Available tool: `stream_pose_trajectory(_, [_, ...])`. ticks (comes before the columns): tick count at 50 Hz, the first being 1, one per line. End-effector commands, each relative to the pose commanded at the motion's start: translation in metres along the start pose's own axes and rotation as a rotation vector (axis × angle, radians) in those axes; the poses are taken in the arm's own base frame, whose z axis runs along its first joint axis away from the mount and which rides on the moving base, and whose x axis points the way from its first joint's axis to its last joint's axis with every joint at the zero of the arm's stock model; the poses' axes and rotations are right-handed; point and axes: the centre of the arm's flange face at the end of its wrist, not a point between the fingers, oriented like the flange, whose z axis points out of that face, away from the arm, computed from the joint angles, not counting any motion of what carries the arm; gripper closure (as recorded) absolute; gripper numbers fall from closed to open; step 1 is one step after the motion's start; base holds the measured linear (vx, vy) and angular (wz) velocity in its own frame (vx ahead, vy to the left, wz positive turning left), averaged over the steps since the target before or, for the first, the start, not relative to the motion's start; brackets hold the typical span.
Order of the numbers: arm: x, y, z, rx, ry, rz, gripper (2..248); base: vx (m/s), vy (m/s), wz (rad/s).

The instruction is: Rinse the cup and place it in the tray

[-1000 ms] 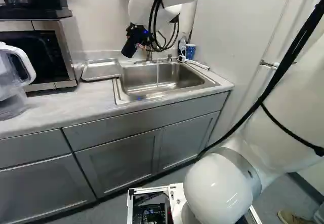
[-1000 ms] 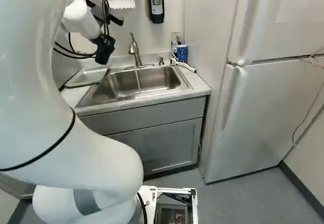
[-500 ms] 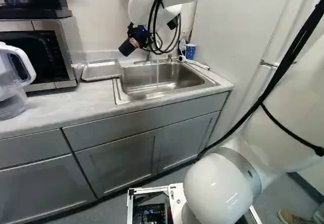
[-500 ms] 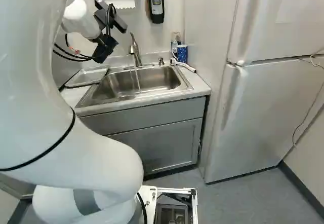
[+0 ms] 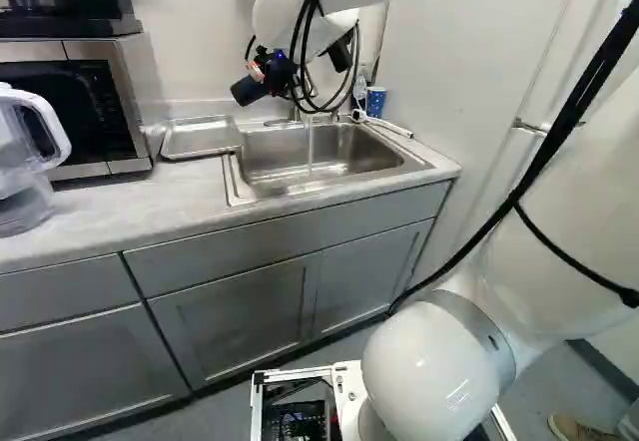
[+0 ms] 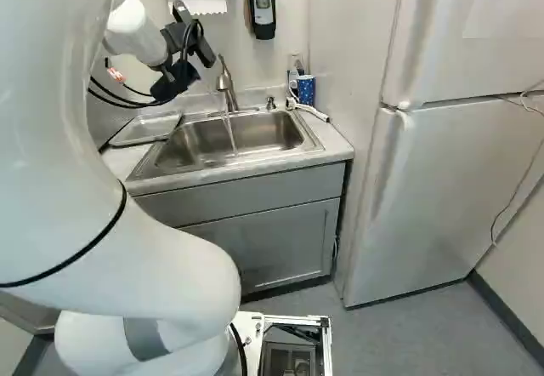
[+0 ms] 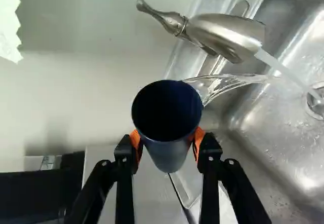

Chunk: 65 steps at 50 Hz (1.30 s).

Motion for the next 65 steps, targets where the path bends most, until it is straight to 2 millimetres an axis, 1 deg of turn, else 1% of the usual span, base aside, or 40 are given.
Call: stream_pose_trajectory(65, [0.0000, 0.0000, 0.0000, 0.000, 0.000, 0.683, 130, 0.000, 0.000, 0.000])
